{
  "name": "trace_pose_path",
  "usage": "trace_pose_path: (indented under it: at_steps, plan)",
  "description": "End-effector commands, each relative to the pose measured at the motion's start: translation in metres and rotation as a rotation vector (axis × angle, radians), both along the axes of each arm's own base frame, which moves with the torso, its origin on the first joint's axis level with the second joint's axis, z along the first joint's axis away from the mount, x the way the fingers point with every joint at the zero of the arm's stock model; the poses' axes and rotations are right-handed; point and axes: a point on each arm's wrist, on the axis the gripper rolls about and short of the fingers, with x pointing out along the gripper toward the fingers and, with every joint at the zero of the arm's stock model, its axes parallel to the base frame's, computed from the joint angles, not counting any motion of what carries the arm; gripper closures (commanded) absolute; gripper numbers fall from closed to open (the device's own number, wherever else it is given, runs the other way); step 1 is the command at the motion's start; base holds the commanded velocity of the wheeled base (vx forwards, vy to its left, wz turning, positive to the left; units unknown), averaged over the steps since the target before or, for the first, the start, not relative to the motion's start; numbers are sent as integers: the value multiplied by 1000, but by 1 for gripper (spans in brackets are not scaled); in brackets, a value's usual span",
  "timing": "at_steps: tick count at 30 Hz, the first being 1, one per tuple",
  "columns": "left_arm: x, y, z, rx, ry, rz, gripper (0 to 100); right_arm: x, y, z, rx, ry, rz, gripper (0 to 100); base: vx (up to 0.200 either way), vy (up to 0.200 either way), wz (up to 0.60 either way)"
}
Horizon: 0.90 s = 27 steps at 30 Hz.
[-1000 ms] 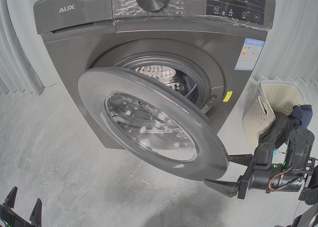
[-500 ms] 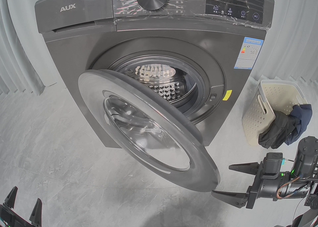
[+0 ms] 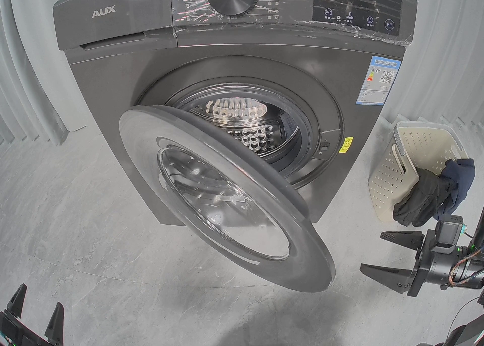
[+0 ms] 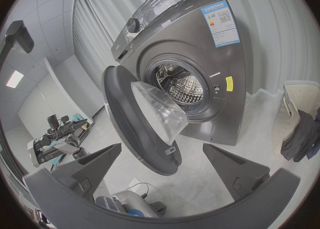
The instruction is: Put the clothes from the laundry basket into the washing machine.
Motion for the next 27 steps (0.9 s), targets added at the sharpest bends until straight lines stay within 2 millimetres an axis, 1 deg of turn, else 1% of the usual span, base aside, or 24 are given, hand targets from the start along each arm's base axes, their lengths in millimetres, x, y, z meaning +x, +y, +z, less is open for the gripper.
trace_pose_path:
  at_steps: [1,4,5,6,7,8,11,12,13,16,20,24,27]
  plan:
    - [0,0,-5,0,4,0,0,25,6,-11,-42,64,-36,0,0,0,0]
    - [0,0,-5,0,4,0,0,40,16,-14,-75,81,-84,0,0,0,0]
    - [0,0,-5,-1,2,0,0,43,18,-15,-80,84,-90,0,0,0,0]
    - [0,0,-5,0,2,0,0,49,26,-17,-93,92,-97,0,0,0,0]
    - [0,0,-5,0,2,0,0,50,27,-17,-95,92,-97,0,0,0,0]
    - [0,0,-5,0,2,0,0,53,34,-17,-98,85,-84,0,0,0,0]
    - [0,0,-5,-1,5,0,0,52,44,-17,-101,72,-49,0,0,0,0]
    - [0,0,-5,-1,5,0,0,52,44,-17,-101,72,-49,0,0,0,0]
    - [0,0,-5,0,2,0,0,49,53,-19,-102,72,-8,0,0,0,0]
    - [0,0,-5,-1,4,0,0,40,63,-21,-105,67,46,0,0,0,0]
    - [0,0,-5,-1,4,0,0,33,69,-18,-104,46,51,0,0,0,0]
    - [0,0,-5,0,2,0,0,35,70,-18,-102,49,45,0,0,0,0]
    - [0,0,-5,0,4,0,0,50,73,-18,-99,46,-3,0,0,0,0]
